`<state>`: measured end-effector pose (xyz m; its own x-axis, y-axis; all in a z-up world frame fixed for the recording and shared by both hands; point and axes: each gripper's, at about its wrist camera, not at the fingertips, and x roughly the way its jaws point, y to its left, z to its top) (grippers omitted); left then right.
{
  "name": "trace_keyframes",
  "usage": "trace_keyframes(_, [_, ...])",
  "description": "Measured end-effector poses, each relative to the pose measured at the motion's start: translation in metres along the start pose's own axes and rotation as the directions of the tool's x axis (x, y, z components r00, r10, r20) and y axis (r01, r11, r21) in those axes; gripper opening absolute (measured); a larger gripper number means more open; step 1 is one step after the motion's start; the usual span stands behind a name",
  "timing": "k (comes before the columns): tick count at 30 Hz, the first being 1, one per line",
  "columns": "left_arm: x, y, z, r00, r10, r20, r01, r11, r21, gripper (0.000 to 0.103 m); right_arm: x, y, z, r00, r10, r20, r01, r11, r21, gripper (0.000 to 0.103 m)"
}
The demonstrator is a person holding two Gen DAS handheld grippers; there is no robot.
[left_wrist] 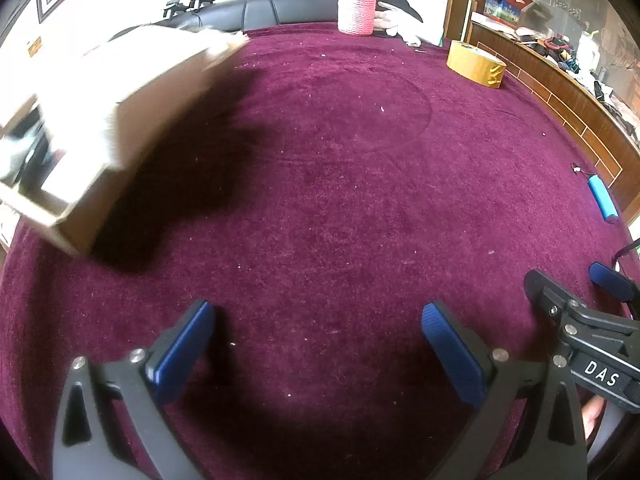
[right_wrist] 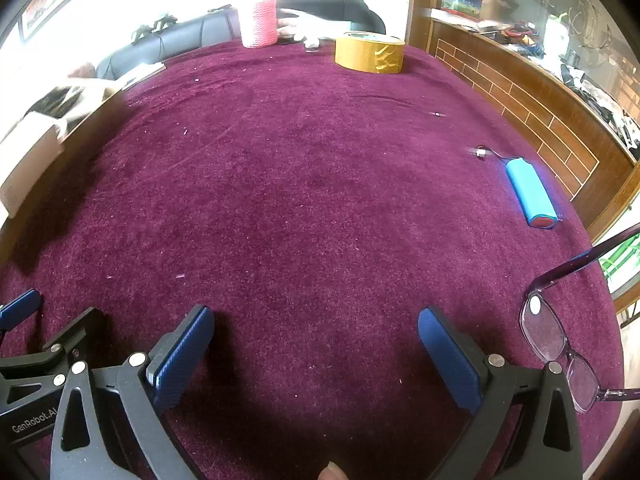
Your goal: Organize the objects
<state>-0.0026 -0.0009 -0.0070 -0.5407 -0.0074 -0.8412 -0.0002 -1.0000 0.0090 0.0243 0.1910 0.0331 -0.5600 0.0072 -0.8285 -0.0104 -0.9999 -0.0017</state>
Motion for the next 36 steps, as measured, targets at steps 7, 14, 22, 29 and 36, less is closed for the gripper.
trace_keyframes(7, [-0.0002,0.0010,0.0001,1.000,0.000,0.000,0.000,1.000,0.000,0.103,-0.0001,0.0000,0.0000,1.000,0.000,0.000,0.000,1.000,0.000,0.103])
trace_keyframes(14, [-0.0005,0.0019,0.0002,1.000,0.000,0.000,0.000,1.000,0.000,0.103,-0.0004,0.0001,-0.0001,1.000,0.000,0.000,0.000,1.000,0.000,0.103])
trace_keyframes(22, [-0.0011,0.0008,0.0000,1.000,0.000,0.001,0.000,1.000,0.000,0.103,0.0006,0.0002,0.0001,1.000,0.000,0.000,0.000,1.000,0.000,0.103])
trace_keyframes(29, [0.0007,0.0013,0.0009,1.000,0.000,0.001,0.000,1.000,0.000,0.103,-0.0009,0.0006,-0.0005,1.000,0.001,0.001,-0.001,1.000,0.001,0.103])
trace_keyframes(36, [0.0006,0.0015,0.0008,1.000,-0.001,0.001,0.001,1.000,0.000,0.103,-0.0021,0.0002,-0.0021,1.000,0.001,0.000,-0.001,1.000,0.001,0.103])
